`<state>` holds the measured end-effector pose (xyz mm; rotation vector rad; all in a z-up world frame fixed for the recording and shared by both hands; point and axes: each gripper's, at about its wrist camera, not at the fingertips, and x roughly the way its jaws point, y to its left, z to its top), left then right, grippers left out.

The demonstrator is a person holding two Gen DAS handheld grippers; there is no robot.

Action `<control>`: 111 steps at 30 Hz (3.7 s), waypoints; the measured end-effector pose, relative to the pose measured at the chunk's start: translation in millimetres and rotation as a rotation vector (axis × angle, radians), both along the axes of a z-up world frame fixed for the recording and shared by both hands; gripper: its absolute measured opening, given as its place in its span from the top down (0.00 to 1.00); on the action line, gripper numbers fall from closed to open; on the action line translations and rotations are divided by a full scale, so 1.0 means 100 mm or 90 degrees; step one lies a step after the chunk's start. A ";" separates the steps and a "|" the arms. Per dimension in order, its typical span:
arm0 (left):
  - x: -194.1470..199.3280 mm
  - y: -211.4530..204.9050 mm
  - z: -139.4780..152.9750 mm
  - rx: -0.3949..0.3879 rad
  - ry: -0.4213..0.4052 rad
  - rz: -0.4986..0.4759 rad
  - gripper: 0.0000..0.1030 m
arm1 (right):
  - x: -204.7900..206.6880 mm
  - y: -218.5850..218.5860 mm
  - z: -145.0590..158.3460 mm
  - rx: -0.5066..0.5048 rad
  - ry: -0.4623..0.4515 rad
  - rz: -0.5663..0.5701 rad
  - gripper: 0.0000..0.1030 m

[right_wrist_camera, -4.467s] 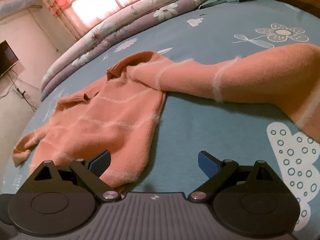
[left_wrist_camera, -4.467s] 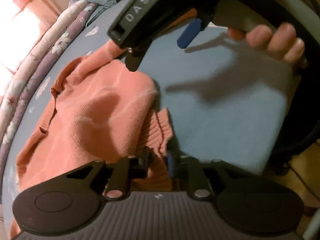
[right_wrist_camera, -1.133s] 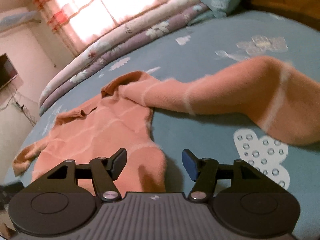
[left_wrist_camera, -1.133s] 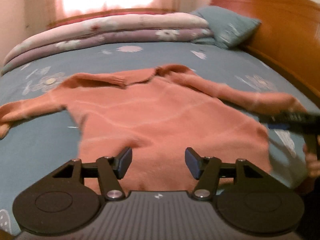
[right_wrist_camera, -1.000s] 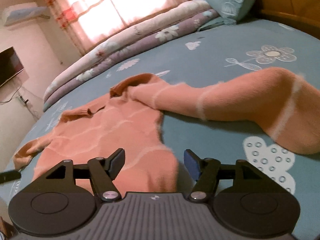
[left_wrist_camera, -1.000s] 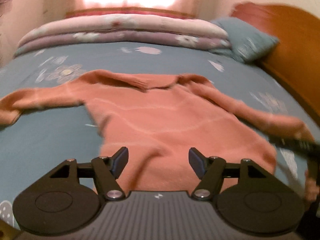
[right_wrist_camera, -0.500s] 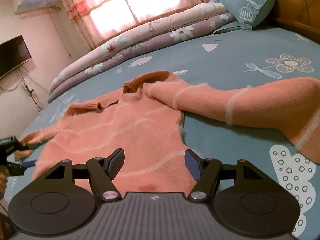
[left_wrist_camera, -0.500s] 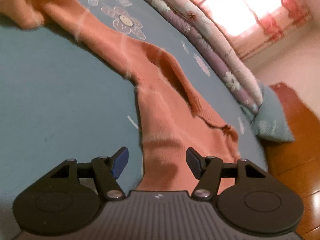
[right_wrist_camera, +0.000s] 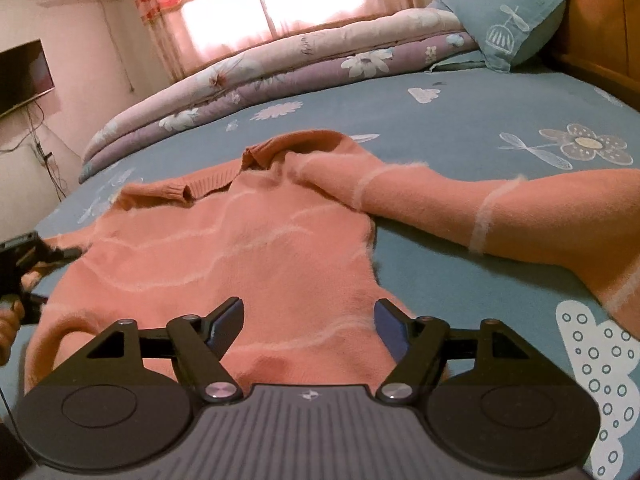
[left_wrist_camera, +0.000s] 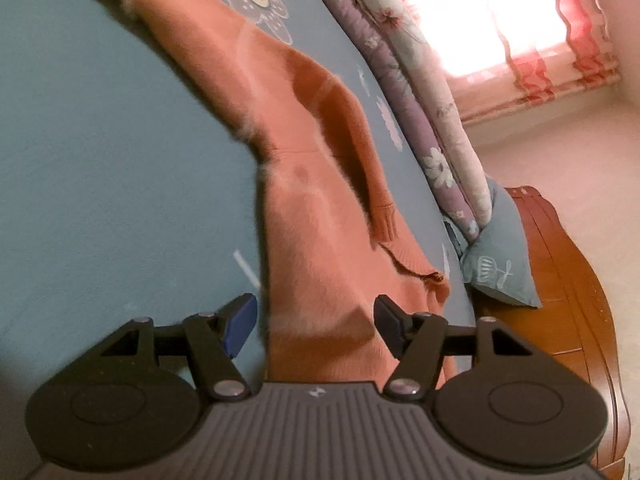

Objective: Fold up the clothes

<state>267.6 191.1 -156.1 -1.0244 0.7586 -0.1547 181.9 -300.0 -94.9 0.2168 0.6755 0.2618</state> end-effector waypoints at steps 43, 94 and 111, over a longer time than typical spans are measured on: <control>0.19 -0.67 0.48 0.464 0.075 -0.035 0.76 | -0.12 0.00 0.11 -0.006 -0.010 0.034 0.25; -1.69 -2.05 0.43 1.066 -0.097 -0.433 0.95 | -0.50 0.39 0.19 -0.064 -0.090 0.185 0.25; -2.06 -2.74 0.27 1.070 -0.308 -0.524 0.54 | -0.75 0.60 0.14 -0.185 -0.166 0.259 0.25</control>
